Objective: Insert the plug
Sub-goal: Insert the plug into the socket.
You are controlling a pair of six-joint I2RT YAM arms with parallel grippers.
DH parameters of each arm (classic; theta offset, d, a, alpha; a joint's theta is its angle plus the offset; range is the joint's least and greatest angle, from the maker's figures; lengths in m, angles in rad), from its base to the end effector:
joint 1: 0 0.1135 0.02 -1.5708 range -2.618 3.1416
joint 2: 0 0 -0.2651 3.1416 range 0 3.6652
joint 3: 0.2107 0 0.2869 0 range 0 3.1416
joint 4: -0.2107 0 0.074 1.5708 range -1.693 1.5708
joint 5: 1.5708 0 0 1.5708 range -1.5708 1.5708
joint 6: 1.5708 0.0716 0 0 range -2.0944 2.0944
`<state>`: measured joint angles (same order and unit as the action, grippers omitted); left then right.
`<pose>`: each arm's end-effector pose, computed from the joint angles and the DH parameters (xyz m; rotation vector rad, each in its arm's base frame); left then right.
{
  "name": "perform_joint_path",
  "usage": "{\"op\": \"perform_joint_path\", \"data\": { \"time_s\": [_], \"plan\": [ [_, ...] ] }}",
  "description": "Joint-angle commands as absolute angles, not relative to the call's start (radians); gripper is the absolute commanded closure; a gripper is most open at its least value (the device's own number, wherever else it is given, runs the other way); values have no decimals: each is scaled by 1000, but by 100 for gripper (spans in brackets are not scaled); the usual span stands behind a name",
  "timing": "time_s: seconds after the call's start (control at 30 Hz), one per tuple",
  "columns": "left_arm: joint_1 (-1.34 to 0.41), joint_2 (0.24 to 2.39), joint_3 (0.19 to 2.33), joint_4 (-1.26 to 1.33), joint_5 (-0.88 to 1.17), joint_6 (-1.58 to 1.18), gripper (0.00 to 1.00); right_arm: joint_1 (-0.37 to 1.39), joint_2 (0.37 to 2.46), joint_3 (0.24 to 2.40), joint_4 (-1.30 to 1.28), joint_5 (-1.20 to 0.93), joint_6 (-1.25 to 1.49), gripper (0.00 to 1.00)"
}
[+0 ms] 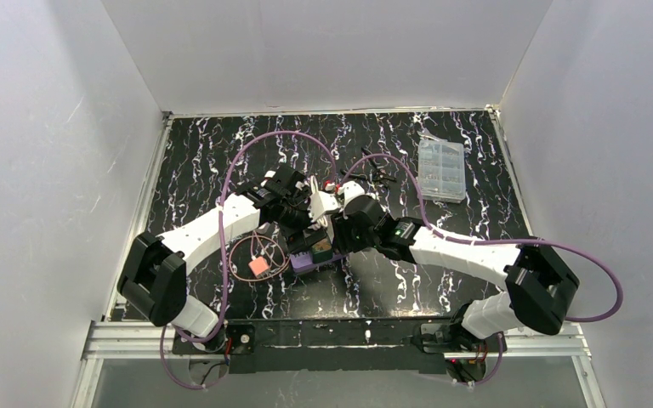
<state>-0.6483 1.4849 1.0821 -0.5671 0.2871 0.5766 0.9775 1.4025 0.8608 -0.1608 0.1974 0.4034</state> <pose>0.2744 -0.2333 0.2052 1.5440 2.0009 -0.3928 0.2112 0.2881 0.1884 -0.5513 2.2414 0.5048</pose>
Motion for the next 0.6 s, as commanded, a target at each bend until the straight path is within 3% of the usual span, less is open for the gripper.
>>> {"op": "perform_joint_path", "data": {
  "time_s": [0.0,0.57],
  "plan": [
    [-653,1482,1114,-568,300,588,4,974,1453,821,-211,174,379,99],
    [-653,1428,1122,-604,273,578,4,974,1460,789,-268,148,378,99]
  ]
}}
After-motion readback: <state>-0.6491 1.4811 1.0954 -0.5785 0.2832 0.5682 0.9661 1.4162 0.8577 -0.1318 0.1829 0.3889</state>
